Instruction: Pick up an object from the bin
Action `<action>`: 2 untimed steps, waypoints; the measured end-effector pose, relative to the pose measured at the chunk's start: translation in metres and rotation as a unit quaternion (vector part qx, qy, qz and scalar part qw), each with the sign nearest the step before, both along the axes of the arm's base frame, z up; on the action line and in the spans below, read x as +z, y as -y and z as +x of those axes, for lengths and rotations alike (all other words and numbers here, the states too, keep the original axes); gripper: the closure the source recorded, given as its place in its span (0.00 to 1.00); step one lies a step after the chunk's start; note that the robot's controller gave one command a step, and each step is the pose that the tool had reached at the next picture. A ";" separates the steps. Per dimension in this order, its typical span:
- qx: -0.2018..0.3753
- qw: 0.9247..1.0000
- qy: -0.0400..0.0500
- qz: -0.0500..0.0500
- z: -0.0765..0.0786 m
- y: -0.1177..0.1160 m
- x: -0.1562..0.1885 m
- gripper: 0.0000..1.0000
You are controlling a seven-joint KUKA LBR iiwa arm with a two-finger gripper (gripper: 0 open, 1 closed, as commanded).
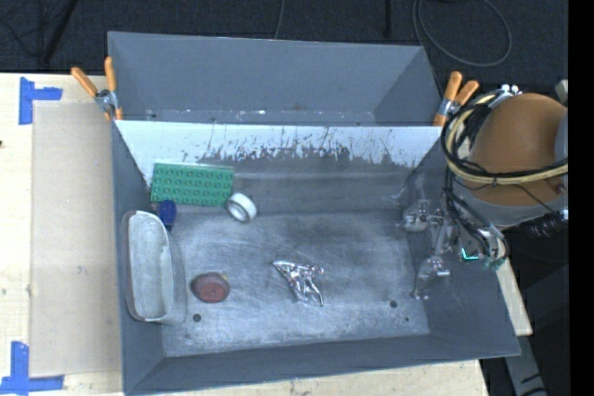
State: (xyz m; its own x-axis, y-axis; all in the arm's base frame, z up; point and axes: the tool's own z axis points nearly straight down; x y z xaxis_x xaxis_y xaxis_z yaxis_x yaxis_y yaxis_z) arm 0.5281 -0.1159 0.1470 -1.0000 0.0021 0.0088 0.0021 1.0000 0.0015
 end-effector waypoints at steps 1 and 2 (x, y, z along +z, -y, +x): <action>0.064 0.998 0.006 -0.001 0.017 -0.098 -0.077 0.00; 0.107 0.994 0.003 0.002 -0.013 -0.173 -0.046 0.00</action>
Offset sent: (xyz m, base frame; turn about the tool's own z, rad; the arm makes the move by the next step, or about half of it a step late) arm 0.0154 0.0956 -0.0770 -0.1226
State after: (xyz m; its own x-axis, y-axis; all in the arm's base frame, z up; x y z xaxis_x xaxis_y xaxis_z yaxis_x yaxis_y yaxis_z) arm 0.5147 0.0566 0.1008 -0.9775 -0.2110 0.0015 -0.2110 0.9775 0.0045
